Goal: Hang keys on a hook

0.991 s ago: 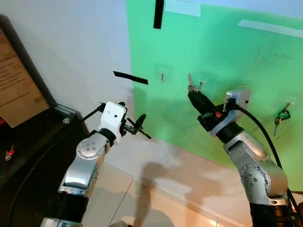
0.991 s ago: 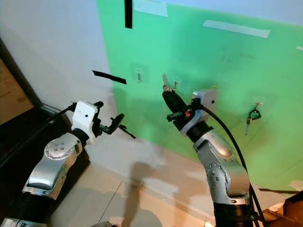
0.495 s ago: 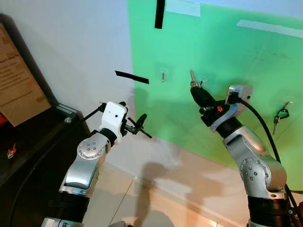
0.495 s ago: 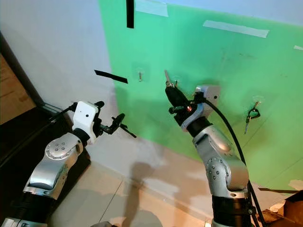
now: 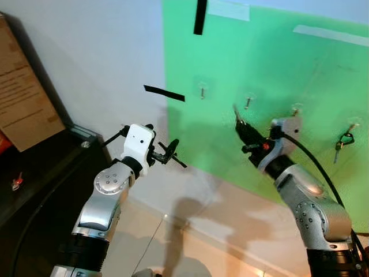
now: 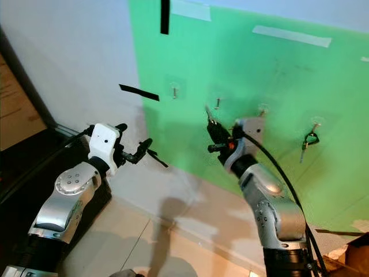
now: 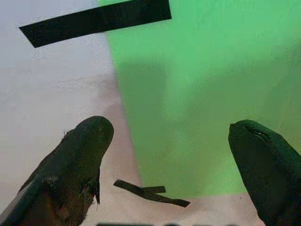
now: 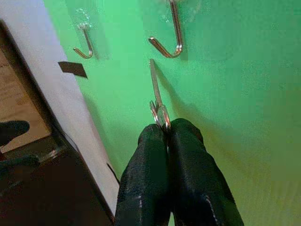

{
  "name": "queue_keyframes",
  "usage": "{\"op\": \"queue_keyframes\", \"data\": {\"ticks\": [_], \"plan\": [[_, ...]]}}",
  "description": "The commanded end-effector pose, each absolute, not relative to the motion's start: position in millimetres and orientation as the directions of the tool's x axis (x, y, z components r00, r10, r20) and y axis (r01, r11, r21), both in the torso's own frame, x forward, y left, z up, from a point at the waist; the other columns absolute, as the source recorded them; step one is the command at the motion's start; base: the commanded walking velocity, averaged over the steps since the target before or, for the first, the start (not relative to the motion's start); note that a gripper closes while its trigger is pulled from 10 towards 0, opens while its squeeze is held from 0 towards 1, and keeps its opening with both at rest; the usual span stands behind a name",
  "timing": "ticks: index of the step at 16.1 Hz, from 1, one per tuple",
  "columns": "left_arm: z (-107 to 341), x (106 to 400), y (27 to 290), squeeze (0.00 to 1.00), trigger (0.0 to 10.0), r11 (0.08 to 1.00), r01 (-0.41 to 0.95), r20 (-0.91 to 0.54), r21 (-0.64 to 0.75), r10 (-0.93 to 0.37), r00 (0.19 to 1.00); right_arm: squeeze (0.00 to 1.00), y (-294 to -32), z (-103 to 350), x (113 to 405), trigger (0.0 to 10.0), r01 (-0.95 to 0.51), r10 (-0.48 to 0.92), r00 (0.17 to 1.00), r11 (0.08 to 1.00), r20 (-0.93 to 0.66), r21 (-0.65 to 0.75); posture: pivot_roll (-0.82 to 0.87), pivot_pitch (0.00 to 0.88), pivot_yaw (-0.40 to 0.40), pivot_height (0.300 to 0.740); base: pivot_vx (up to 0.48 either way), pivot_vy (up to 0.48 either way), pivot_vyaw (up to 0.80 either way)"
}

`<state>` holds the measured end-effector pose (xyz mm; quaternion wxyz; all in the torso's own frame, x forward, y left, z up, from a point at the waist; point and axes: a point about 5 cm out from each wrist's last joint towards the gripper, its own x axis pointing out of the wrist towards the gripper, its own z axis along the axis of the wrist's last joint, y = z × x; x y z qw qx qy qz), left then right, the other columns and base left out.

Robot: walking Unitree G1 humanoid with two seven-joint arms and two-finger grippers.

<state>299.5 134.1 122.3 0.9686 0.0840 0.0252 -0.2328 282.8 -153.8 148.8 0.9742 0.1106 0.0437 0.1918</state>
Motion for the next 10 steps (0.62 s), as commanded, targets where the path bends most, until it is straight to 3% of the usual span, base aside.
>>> {"op": "queue_keyframes", "data": {"ticks": [1, 4, 6, 7, 10], "plan": [[124.0, 301.1, 133.4, 0.00, 10.0, 0.872, 0.462, -0.085, 0.159, -0.454, 0.887, 0.00, -163.9, 141.9, 282.8, 10.0, -0.292, 0.316, 0.945, 0.931, -0.086, 0.219, -0.11, 0.000, 0.022, 0.740, 0.000, 0.000, 0.00], [123.7, 300.8, 133.5, 0.00, 10.0, 0.871, 0.463, -0.084, 0.163, -0.455, 0.887, 0.00, -162.2, 152.3, 281.1, 10.0, -0.331, 0.333, 0.943, 0.938, 0.004, 0.100, -0.11, 0.000, 0.023, 0.740, 0.000, 0.000, 0.00], [123.6, 300.5, 133.6, 0.00, 10.0, 0.870, 0.464, -0.084, 0.165, -0.457, 0.886, 0.00, -158.1, 166.8, 277.5, 10.0, -0.362, 0.370, 0.922, 0.928, 0.114, -0.087, -0.11, 0.000, 0.023, 0.740, 0.000, 0.000, 0.00], [123.3, 300.1, 133.4, 0.00, 10.0, 0.869, 0.466, -0.084, 0.165, -0.458, 0.885, 0.00, -155.2, 171.5, 275.4, 10.0, -0.342, 0.396, 0.905, 0.893, 0.153, -0.292, -0.11, 0.000, 0.022, 0.740, 0.000, 0.000, 0.00], [123.2, 299.7, 133.3, 0.00, 10.0, 0.869, 0.467, -0.084, 0.165, -0.460, 0.884, 0.00, -156.2, 175.0, 276.1, 10.0, -0.267, 0.377, 0.905, 0.863, 0.195, -0.430, -0.11, 0.000, 0.020, 0.740, 0.000, 0.000, 0.00]]}}
